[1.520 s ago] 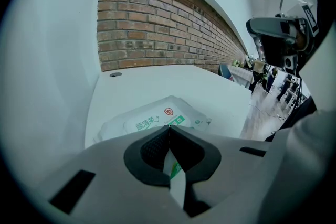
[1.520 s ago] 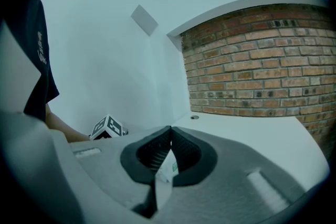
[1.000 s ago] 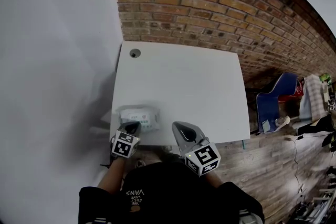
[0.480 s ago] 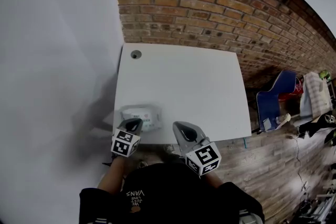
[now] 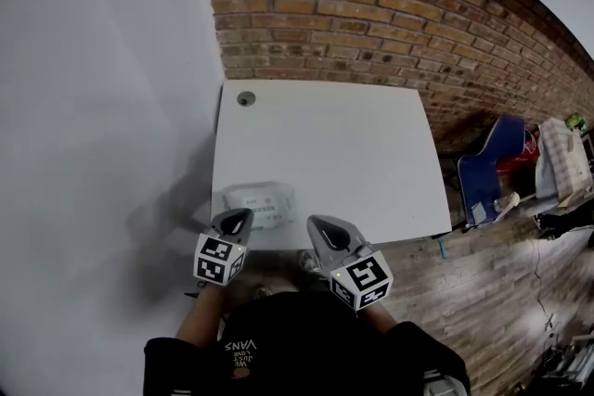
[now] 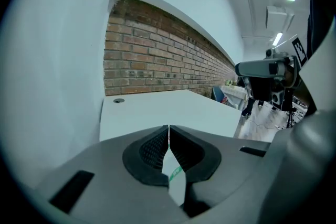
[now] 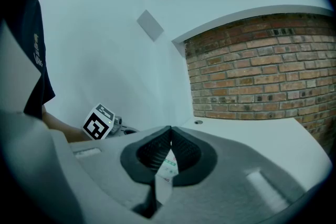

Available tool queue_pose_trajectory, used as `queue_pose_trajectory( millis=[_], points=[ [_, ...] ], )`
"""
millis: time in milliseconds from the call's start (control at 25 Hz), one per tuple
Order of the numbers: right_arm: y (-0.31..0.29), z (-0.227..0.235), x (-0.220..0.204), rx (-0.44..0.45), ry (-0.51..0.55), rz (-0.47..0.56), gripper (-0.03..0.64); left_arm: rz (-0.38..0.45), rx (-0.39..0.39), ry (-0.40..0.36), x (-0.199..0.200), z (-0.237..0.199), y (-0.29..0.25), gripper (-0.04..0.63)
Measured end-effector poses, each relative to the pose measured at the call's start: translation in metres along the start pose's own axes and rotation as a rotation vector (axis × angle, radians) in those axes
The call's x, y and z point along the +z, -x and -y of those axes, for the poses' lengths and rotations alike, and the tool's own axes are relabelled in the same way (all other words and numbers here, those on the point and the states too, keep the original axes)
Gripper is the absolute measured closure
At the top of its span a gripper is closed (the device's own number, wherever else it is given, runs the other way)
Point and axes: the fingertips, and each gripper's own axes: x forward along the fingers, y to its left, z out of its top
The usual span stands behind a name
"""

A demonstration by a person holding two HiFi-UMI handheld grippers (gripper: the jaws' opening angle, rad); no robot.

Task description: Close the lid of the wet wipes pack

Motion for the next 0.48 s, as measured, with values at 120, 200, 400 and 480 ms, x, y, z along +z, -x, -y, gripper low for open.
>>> queue_pose_trajectory(
  millis=[120,200,400,480],
  points=[
    [0.001,-0.01,-0.002,-0.001,0.0,0.005,0.62,0.034,-0.002,-0.005,0.005,0.001,0.015,0.583],
    [0.002,-0.016,-0.003,0.0,-0.001,0.004,0.62,0.048,-0.003,-0.012,0.007,0.003,0.025,0.583],
    [0.002,-0.032,-0.006,0.002,0.003,0.003,0.618,0.087,-0.006,-0.02,0.006,0.007,0.048,0.583],
    [0.002,-0.037,-0.006,0.005,0.006,0.004,0.62,0.1,-0.007,-0.027,0.005,0.008,0.058,0.582]
  ],
)
